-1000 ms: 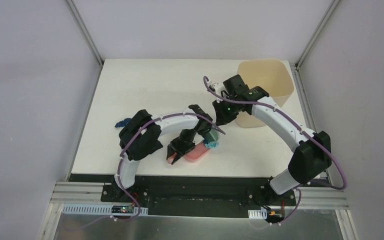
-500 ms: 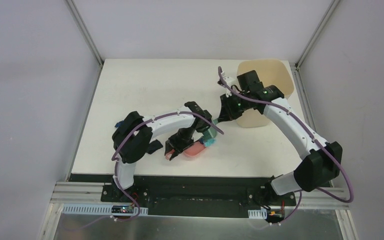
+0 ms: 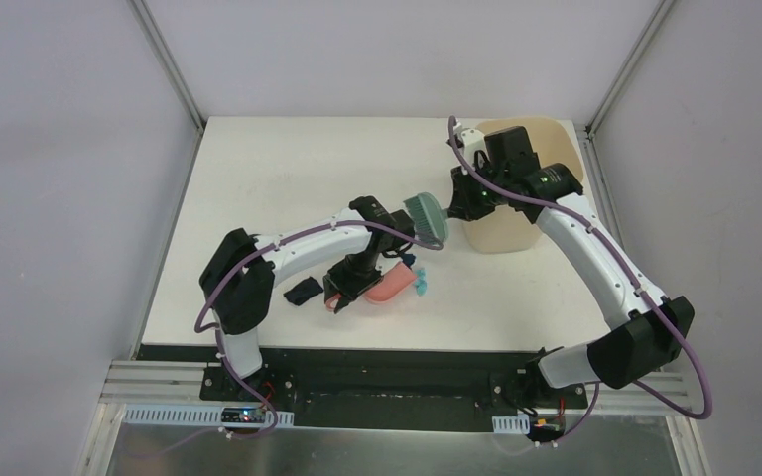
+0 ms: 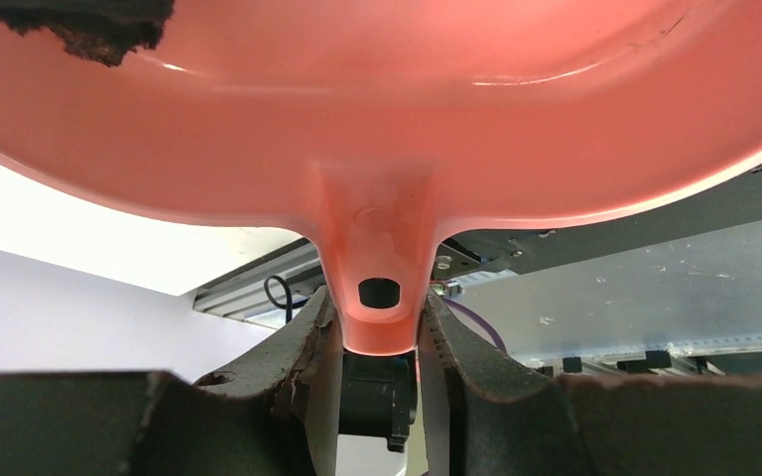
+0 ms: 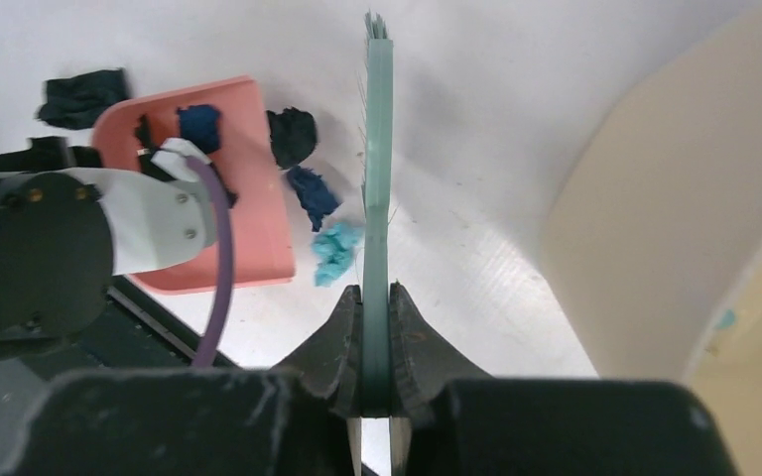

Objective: Sweep away the paper scraps from the table

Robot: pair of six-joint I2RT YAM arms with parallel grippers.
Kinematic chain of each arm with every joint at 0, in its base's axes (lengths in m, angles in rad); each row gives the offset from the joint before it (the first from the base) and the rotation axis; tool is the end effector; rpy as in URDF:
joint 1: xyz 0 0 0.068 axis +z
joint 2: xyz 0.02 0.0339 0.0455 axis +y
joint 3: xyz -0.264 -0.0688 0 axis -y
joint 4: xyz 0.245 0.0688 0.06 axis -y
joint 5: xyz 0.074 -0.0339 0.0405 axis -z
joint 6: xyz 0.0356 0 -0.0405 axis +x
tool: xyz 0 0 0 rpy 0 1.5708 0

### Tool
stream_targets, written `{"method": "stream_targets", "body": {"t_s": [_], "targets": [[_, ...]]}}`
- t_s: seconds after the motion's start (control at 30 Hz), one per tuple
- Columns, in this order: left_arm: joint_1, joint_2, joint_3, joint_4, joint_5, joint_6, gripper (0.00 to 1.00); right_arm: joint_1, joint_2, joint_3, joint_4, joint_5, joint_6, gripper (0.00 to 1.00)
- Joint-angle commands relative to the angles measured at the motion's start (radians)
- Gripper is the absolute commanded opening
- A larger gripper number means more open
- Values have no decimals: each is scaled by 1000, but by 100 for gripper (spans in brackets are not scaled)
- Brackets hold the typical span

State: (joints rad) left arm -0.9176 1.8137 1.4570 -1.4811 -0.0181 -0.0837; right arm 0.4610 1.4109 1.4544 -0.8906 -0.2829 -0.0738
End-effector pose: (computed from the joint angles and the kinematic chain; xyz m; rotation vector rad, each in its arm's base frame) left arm 0.1859 -0.2419 0.2347 -1.1811 -2.6580 -0.2106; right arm 0.2569 0.1387 0.3637 -0.7701 2.3141 0.5177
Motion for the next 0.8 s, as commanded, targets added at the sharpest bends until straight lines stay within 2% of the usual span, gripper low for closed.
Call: {"method": "stream_targets", "body": {"t_s": [0.0,0.3,0.47,0.67,0.77], "targets": [[-22,20,4,16,10,-2,0,-5,-50,-3,3,155,-13,0],[-54,80,5,16,67,5,0,-5,-76,-133,-10,314,-16,0],[-91,115,-4,-28,130,-35,0,-5,-79,-173,-18,250,10,0],[-125,143,-2,-100,97,-79,0,-4,-73,-179,-16,183,27,0],[-125,144,-10,-100,124,-88,0,-1,-68,-192,-11,111,42,0]]}}
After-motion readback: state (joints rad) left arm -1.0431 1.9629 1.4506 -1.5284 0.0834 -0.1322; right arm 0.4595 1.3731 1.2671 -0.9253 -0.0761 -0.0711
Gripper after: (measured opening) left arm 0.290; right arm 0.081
